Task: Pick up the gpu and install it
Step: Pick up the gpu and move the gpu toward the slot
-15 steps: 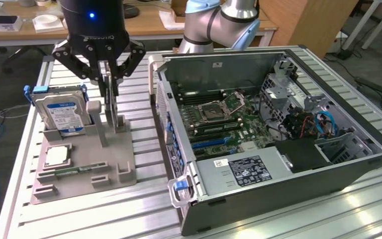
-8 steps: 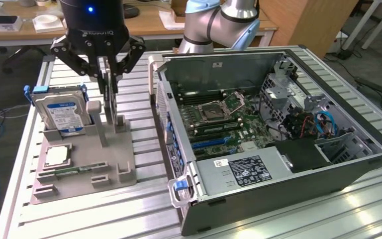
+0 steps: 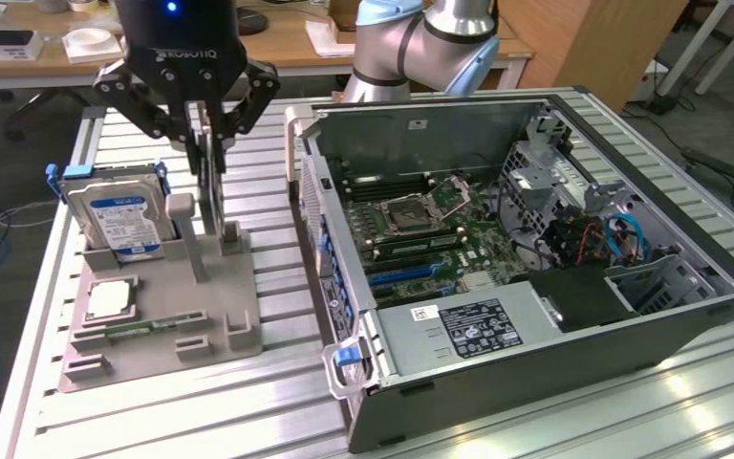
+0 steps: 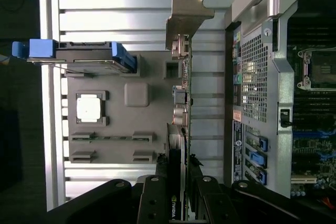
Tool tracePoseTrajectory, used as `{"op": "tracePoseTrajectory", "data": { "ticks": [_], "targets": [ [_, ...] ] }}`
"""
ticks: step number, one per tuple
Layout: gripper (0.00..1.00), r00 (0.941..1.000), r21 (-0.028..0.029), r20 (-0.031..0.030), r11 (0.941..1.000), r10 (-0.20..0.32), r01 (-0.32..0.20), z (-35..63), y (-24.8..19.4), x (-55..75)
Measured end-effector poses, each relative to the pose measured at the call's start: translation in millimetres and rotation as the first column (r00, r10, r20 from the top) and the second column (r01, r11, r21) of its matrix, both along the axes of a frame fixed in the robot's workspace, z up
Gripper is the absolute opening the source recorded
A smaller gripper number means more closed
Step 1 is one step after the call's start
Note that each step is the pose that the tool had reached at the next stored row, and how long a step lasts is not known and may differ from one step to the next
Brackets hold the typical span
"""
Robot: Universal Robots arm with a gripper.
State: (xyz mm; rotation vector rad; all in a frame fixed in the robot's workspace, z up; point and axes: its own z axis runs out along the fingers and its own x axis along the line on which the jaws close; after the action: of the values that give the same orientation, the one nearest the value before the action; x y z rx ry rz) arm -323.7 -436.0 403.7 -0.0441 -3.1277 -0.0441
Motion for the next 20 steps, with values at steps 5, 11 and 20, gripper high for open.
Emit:
{"op": "tracePoseTrajectory", "data": {
  "ticks": [5,11,20],
  "targets": [
    [0.26,1.0,0.0002,0.0001,1.0,0.0,0.0,1.8,0.0,0.0],
    [0.26,1.0,0.0002,-0.0001,1.0,0.0,0.0,2.4,0.0,-0.1],
    [0.26,1.0,0.0043,0.0002,1.0,0.0,0.0,7.8,0.0,-0.1]
  ]
}}
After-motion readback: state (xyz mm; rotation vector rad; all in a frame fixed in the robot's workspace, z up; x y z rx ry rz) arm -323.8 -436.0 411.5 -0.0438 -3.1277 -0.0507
